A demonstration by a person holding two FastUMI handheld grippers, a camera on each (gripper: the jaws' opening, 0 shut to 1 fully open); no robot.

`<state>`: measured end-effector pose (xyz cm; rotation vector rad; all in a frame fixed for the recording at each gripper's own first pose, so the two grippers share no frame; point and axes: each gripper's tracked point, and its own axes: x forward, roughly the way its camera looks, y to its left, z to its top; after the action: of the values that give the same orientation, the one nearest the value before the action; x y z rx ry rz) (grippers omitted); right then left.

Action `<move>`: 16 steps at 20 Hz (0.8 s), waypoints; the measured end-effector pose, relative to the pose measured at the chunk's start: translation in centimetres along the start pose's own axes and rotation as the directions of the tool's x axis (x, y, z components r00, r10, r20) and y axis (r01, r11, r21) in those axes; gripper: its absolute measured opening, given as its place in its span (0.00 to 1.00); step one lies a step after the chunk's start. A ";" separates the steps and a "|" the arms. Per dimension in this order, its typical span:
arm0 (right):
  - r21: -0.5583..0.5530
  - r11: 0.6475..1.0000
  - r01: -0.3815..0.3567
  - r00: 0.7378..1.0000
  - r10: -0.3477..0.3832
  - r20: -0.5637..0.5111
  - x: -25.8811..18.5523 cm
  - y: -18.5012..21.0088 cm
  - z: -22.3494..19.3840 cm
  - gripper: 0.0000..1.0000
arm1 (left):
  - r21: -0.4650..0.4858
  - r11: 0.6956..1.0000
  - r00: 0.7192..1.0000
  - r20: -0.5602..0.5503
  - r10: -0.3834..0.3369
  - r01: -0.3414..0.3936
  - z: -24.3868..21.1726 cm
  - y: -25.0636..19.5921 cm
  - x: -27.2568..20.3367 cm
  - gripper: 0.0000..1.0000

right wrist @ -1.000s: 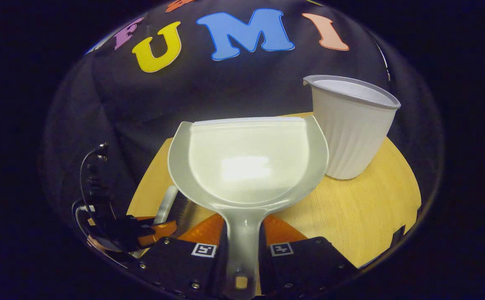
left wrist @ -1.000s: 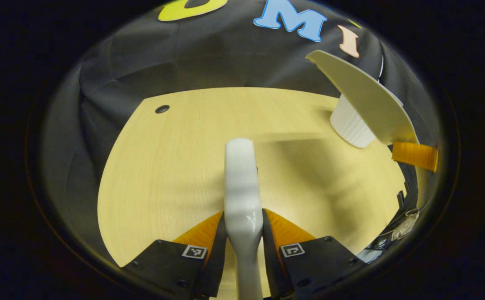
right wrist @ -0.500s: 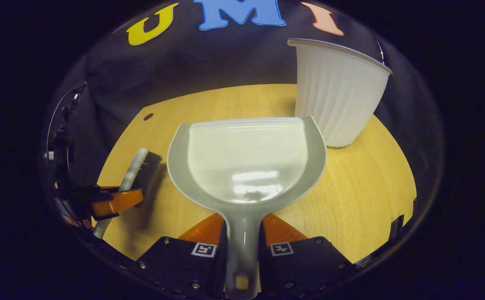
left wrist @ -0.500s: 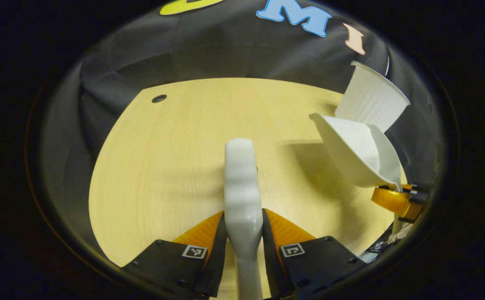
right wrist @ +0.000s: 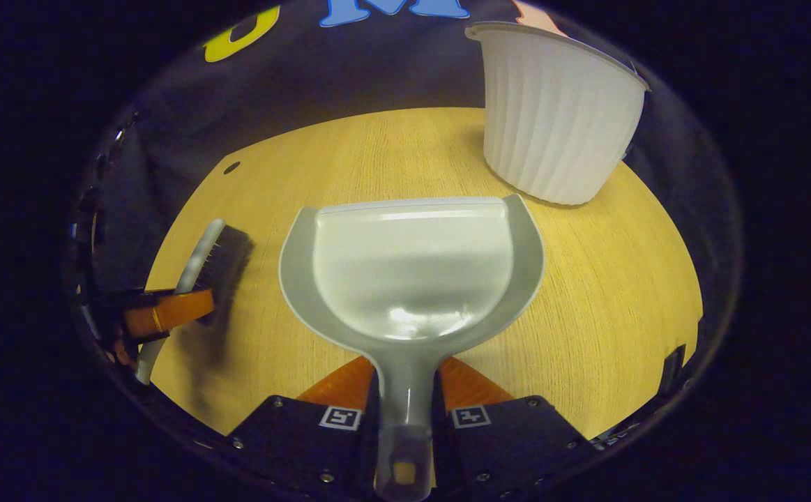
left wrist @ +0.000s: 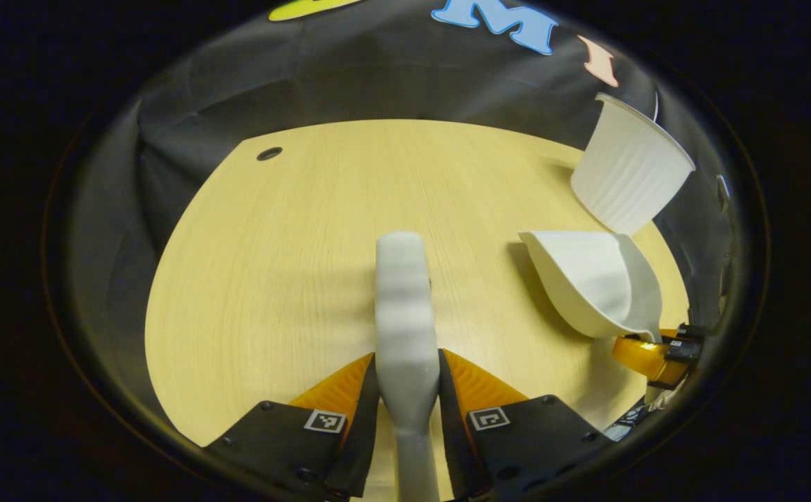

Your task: Pick up the small broom and dustpan from the desktop, sweep the trash into the dustpan with the broom, and then empty the trash into the garbage bin.

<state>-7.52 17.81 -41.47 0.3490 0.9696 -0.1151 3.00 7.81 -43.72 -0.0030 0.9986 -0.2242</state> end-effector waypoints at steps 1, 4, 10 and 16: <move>-0.004 1.000 0.003 1.000 -0.003 -0.005 0.1 -0.1 -0.1 0.32 | -0.003 1.000 1.000 -0.002 0.001 -0.001 0.0 0.0 -0.1 0.50; -0.002 1.000 0.003 1.000 -0.003 -0.014 0.2 -0.2 -0.3 0.32 | -0.010 1.000 1.000 -0.013 0.005 -0.006 -0.3 0.0 -0.2 0.50; 0.014 1.000 0.000 1.000 0.000 -0.028 0.5 -0.3 -0.7 0.34 | -0.012 1.000 1.000 -0.019 0.020 -0.020 -0.5 0.1 -0.4 0.52; 0.002 1.000 -0.007 1.000 0.007 -0.018 0.0 -0.2 -0.7 0.41 | 0.019 0.999 0.999 0.027 0.046 -0.047 0.3 1.0 0.0 0.55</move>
<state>-8.13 17.84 -41.86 0.3558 0.9860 -0.1068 3.48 8.78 -43.70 0.0350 0.9693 -0.1907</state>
